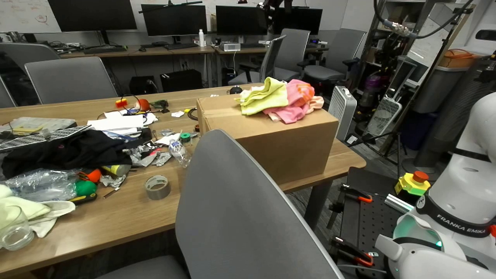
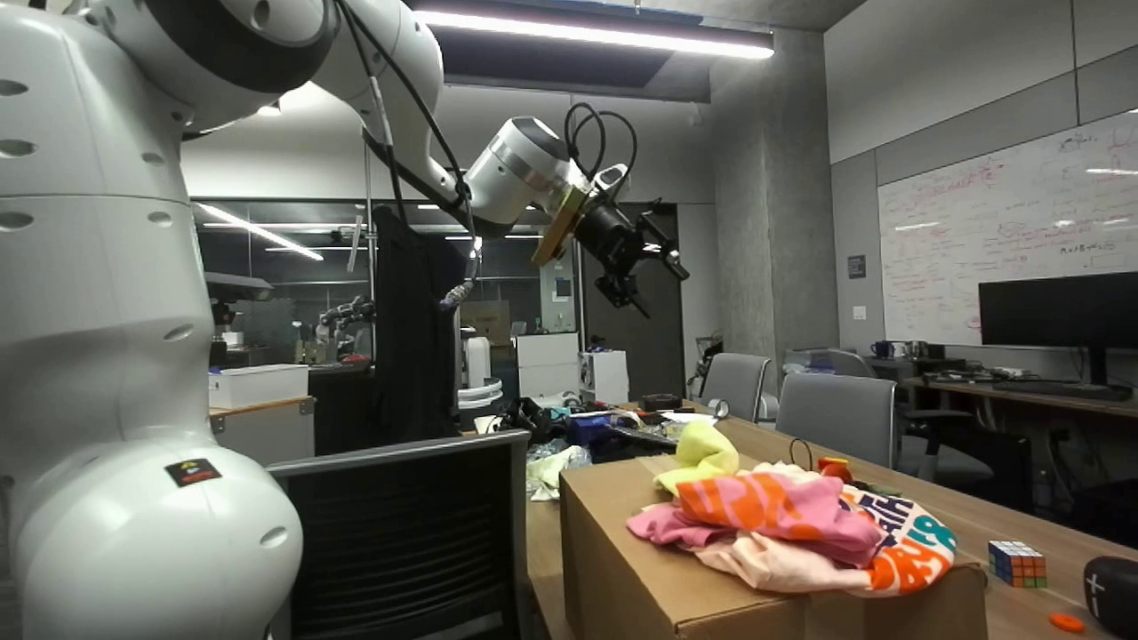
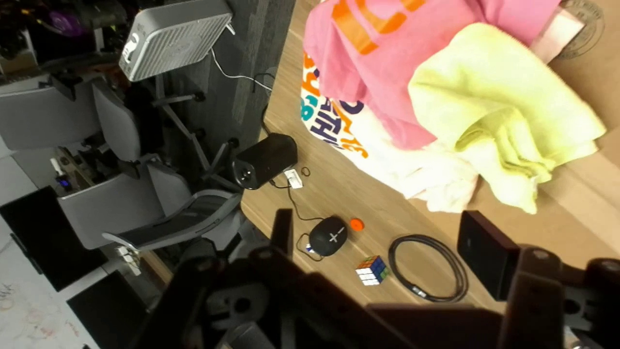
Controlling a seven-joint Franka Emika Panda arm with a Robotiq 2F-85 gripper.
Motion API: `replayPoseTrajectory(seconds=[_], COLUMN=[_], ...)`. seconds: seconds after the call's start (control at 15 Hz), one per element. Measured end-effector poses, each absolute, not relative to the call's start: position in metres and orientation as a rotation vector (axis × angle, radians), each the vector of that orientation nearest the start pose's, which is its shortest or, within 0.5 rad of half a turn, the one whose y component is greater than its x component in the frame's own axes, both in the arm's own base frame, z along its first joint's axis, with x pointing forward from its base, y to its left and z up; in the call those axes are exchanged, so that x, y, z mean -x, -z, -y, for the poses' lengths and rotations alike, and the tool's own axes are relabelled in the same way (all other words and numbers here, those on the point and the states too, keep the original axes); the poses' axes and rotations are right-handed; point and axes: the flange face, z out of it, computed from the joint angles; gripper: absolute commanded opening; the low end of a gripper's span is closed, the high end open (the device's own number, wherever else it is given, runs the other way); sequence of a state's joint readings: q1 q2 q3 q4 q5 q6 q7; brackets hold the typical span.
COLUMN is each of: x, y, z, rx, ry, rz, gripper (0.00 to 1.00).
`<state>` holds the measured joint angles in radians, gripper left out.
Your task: Put the peach shirt, pink shirt and the green towel on the top of the box
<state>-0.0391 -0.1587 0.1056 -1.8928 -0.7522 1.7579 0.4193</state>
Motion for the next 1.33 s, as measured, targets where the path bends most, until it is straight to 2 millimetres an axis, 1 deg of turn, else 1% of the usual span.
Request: replayPoseTrajectory(seconds=[0.07, 0.2, 0.4, 0.53, 0.73, 0.87, 1.0, 1.13, 1.33], x=[-0.517, -0.502, -0.468, -0.442, -0.406, -0.385, -0.369, -0.356, -0.345], y=[-0.586, -0.565, -0.542, -0.534, -0.527, -0.524, -0.521, -0.516, -0.504], z=[0.015, -0.003, -0.023, -0.028, -0.029, -0.026, -0.022, -0.021, -0.021], rx=[-2.412, -2.468, -2.541, -2.591, -2.642, -2.659, -2.667, -2.673, -2.679], ry=[-0.236, -0.202, -0.166, -0.154, -0.19, -0.273, -0.38, -0.484, -0.589], rz=[0.2, 0.08, -0.098, -0.212, -0.374, -0.397, -0.383, -0.352, -0.346], gripper=[1.0, 1.0, 1.0, 1.0, 1.0, 1.0, 1.0, 1.0, 1.0])
